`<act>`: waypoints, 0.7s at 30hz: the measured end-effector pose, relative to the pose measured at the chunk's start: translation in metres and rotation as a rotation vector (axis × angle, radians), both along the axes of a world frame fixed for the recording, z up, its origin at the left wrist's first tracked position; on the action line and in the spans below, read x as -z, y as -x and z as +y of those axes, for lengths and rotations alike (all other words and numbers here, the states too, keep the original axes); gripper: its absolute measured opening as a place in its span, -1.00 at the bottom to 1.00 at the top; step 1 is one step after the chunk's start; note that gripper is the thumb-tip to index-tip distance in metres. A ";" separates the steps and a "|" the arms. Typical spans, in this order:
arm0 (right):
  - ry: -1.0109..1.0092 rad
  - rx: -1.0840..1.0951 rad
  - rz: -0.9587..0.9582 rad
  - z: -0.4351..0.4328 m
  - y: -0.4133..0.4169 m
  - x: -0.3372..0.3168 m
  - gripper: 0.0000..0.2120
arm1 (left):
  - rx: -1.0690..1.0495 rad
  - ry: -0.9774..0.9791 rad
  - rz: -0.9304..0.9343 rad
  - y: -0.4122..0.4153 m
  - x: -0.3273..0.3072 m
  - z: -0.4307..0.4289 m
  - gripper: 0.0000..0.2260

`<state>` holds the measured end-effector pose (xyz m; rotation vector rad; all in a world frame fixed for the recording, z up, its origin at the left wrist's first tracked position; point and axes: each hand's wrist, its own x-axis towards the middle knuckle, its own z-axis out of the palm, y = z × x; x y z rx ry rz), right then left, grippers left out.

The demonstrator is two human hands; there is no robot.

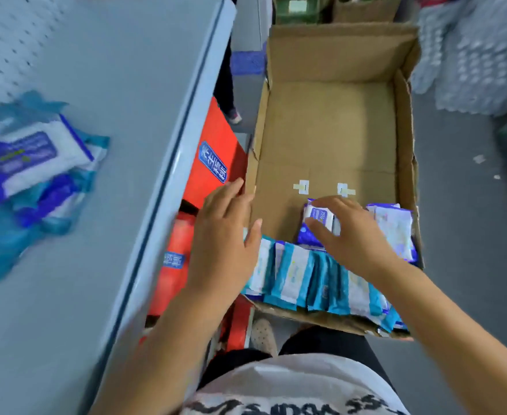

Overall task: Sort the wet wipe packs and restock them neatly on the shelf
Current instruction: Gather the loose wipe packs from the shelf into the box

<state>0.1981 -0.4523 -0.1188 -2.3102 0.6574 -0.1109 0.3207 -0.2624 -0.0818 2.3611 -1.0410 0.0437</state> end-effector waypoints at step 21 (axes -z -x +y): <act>0.365 -0.538 -0.228 0.221 -0.256 -0.149 -0.52 | -0.858 0.114 -0.014 -0.115 -0.045 0.240 -0.44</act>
